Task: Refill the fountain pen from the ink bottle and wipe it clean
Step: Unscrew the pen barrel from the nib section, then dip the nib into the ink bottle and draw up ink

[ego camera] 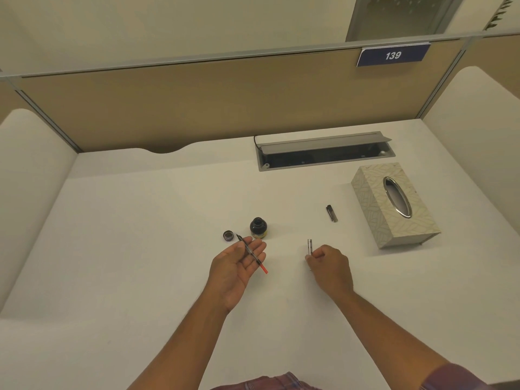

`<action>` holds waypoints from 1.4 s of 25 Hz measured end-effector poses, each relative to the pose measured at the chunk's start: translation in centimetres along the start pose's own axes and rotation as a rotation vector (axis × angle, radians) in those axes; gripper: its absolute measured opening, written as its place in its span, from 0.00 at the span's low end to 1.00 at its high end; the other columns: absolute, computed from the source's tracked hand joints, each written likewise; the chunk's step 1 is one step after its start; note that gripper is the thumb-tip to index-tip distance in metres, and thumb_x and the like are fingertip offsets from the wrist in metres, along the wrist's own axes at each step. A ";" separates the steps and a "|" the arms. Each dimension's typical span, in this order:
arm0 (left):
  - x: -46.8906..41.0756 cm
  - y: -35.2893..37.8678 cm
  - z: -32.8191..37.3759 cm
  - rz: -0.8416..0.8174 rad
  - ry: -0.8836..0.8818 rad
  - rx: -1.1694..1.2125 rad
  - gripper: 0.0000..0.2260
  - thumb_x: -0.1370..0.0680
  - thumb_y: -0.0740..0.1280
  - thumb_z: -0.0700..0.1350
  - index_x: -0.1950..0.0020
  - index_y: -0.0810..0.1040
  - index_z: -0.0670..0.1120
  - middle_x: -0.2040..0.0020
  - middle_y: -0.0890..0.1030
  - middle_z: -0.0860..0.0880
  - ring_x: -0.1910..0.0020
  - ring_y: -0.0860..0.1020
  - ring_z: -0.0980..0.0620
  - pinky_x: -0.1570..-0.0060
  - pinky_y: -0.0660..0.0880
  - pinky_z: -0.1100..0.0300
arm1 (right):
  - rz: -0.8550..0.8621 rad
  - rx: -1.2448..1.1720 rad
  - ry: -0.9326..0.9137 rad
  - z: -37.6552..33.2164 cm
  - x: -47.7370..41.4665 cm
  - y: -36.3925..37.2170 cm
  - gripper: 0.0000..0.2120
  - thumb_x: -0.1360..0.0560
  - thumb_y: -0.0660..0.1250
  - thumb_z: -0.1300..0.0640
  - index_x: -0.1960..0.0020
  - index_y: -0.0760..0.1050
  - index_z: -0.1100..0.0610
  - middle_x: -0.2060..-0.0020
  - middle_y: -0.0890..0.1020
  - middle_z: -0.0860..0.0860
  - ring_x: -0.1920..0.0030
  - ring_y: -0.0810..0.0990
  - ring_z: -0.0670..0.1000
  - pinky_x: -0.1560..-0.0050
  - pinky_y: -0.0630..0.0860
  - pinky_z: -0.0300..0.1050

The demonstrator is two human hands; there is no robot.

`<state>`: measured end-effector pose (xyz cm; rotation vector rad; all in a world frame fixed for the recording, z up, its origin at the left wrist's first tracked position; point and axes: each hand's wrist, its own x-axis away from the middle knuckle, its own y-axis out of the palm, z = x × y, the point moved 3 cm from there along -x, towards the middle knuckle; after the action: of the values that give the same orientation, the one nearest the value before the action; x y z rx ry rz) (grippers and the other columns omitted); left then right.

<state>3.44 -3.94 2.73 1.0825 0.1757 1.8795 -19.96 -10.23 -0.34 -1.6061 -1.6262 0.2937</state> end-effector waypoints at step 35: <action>1.2 1.8 -1.5 -0.048 -0.051 0.009 0.14 0.12 0.58 0.38 0.32 0.78 0.33 0.37 0.86 0.34 0.38 0.86 0.39 0.38 0.81 0.45 | -0.258 -0.263 -0.220 -4.9 8.1 2.4 0.09 0.20 0.70 0.51 0.54 0.82 0.55 0.64 0.87 0.51 0.69 0.83 0.46 0.64 0.78 0.39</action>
<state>0.94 -3.57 3.49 1.1215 0.1795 1.8084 -13.75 -4.22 4.29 -1.5721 -2.0900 0.1269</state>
